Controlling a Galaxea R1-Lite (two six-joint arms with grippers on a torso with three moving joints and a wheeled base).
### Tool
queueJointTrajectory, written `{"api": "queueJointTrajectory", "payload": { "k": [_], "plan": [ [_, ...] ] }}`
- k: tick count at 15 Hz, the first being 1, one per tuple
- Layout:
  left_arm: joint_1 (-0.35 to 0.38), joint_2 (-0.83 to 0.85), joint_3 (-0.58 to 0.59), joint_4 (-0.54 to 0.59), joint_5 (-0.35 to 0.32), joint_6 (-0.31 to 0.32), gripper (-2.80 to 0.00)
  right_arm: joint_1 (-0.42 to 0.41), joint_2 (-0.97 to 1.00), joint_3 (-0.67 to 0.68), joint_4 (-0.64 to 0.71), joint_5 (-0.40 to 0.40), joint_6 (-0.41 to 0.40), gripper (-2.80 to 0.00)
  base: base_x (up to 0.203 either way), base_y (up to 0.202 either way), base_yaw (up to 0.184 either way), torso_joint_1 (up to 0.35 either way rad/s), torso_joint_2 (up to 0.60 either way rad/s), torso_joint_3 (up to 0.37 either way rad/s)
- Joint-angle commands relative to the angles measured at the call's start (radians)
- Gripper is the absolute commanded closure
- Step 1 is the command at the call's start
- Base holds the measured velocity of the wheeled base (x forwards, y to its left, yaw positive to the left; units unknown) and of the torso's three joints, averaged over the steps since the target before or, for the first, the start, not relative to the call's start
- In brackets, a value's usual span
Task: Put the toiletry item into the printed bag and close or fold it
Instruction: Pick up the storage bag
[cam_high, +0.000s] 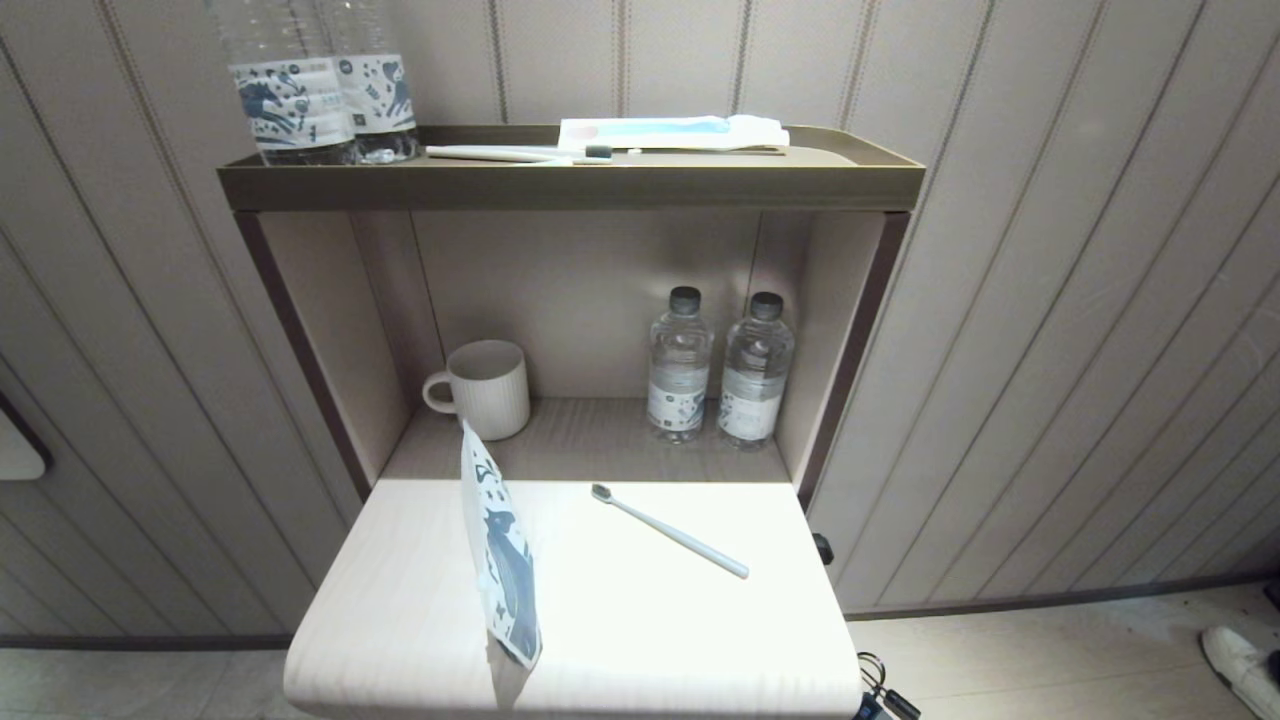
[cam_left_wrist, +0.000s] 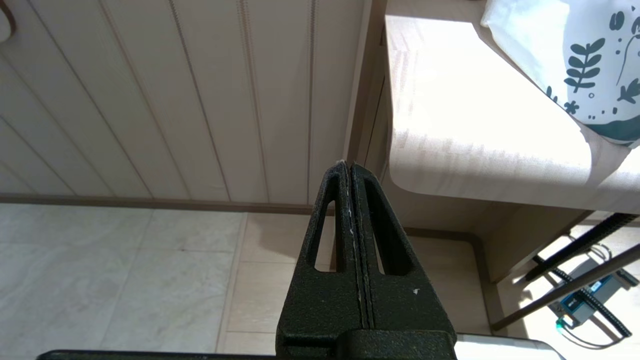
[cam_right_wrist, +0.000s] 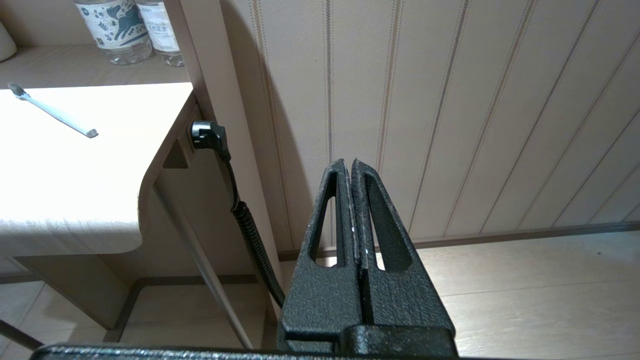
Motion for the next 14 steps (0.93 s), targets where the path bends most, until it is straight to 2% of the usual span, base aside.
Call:
{"api": "queueJointTrajectory", "payload": {
  "k": [1, 7, 8, 10, 14],
  "plan": [
    [0.001, 0.001, 0.000, 0.002, -0.001, 0.003, 0.00, 0.000, 0.001, 0.000, -0.001, 0.000, 0.000, 0.00, 0.000, 0.000, 0.000, 0.000, 0.00, 0.000],
    [0.001, 0.000, -0.016, -0.016, 0.014, 0.023, 0.00, 0.000, 0.001, 0.000, 0.000, 0.001, -0.001, 0.00, 0.000, 0.000, 0.000, 0.000, 0.00, 0.000],
    [0.001, 0.008, -0.059, -0.026, 0.016, 0.032, 0.00, 0.000, 0.001, 0.000, -0.001, 0.001, -0.001, 0.00, 0.000, 0.000, 0.000, 0.000, 0.00, 0.000],
    [0.001, 0.091, -0.228, -0.024, 0.019, 0.041, 0.00, 0.000, 0.001, 0.000, -0.001, 0.001, -0.001, 0.00, 0.000, 0.000, 0.000, 0.000, 0.00, 0.000],
    [0.002, 0.457, -0.467, -0.014, -0.004, 0.046, 0.00, 0.000, 0.001, 0.000, -0.002, 0.003, -0.003, 0.00, 0.000, 0.000, 0.000, 0.000, 0.00, 0.000]
  ]
}}
